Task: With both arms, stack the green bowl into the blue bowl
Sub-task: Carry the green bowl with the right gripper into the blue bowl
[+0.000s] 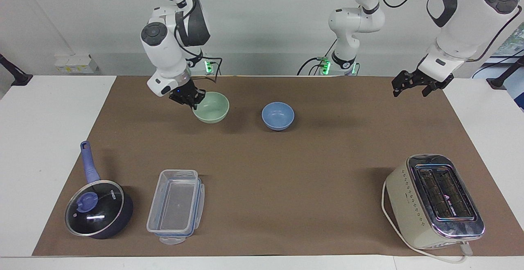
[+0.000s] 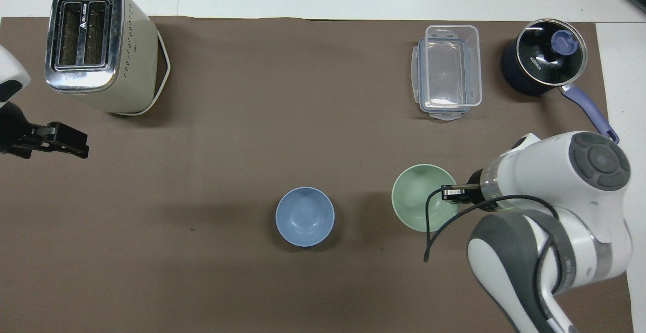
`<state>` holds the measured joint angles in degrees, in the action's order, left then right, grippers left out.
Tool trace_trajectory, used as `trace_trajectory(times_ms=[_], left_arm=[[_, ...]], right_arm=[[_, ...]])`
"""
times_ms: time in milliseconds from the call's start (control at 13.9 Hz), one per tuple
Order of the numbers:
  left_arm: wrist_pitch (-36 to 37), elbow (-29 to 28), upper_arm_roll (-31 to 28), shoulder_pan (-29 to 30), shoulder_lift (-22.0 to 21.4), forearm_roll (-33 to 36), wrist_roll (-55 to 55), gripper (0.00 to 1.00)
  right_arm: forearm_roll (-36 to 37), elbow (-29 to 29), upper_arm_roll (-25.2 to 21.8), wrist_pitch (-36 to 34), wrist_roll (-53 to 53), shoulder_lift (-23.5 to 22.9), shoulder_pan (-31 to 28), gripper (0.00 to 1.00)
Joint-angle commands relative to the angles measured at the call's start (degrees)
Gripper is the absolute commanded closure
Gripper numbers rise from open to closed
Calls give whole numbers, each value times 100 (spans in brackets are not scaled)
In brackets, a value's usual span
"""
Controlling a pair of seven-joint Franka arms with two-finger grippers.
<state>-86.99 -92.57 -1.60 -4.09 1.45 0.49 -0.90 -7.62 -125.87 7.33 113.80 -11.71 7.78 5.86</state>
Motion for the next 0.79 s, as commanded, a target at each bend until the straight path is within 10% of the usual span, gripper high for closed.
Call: trace_trajectory(times_ms=[0,720], left_arm=[[112,81,19,40,-22,48,-33,0],[112,81,10,40,-22,48,-33,0]], right_arm=[[-510,203,6,19,-313,-84,457,100],[-618,423,6,1179,-1676,-962,2111,100]])
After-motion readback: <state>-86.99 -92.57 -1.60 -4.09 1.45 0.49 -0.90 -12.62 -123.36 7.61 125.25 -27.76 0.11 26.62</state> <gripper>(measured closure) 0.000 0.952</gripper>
